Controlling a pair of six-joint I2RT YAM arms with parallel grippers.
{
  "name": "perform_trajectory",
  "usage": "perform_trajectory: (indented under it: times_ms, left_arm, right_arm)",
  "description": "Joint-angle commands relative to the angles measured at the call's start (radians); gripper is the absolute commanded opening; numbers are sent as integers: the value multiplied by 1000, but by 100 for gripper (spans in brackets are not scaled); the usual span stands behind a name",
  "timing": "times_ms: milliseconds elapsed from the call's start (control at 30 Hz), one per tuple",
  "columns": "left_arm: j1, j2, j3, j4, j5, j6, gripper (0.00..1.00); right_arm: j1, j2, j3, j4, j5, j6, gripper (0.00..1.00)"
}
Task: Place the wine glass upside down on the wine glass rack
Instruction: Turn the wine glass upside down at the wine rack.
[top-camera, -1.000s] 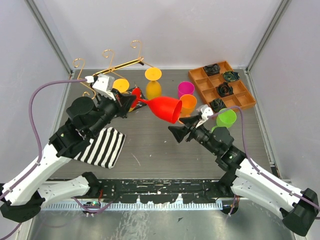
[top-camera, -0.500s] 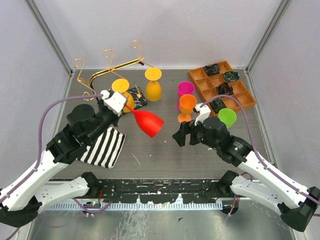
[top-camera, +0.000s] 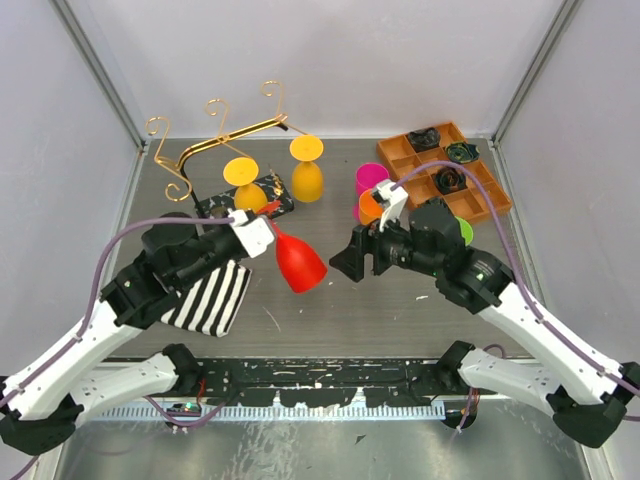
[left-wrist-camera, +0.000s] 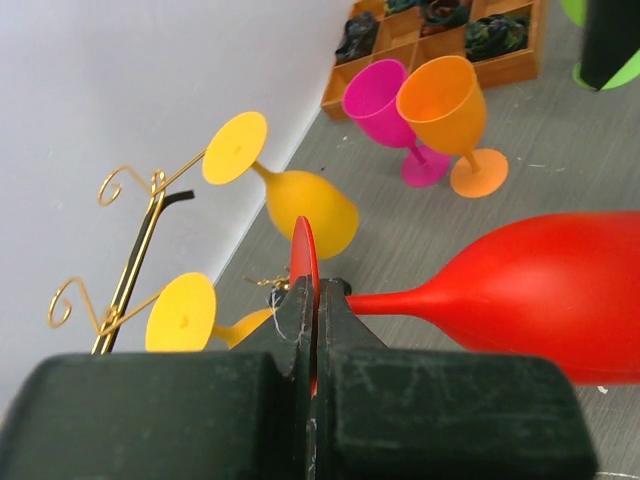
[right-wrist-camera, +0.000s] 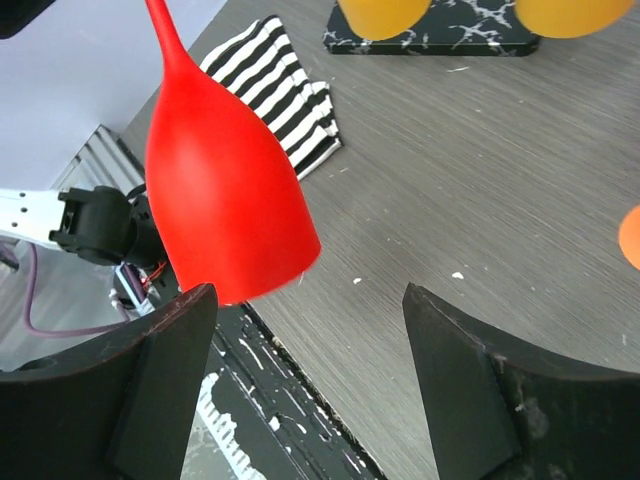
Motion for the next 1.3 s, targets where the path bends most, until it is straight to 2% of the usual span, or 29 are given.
perform_trajectory:
  times_ms: [0, 233, 467, 667, 1000, 1133, 1267]
  left_arm:
    - [-16, 15, -1, 56, 116, 49, 0]
    - [-59, 45, -2, 71, 137, 92, 0]
    - [-88, 70, -4, 71, 117, 129, 0]
    - [-108, 85, 2, 82, 101, 144, 0]
    - [-120, 101, 8, 102, 94, 161, 0]
    - [-122, 106, 9, 102, 76, 179, 0]
    - [-123, 106, 6, 106, 56, 190, 0]
  right_arm:
    - [4, 64, 48, 115, -111, -46, 79]
    - [4, 193, 98, 243, -195, -23, 73]
    - [4, 247, 97, 338, -243, -7, 70]
    - [4, 262, 53, 417, -252, 17, 62]
    - [4, 302, 22, 465, -274, 23, 52]
    - [3, 311, 9, 479, -289, 23, 45]
    - [3, 321, -10, 490, -296, 25, 44]
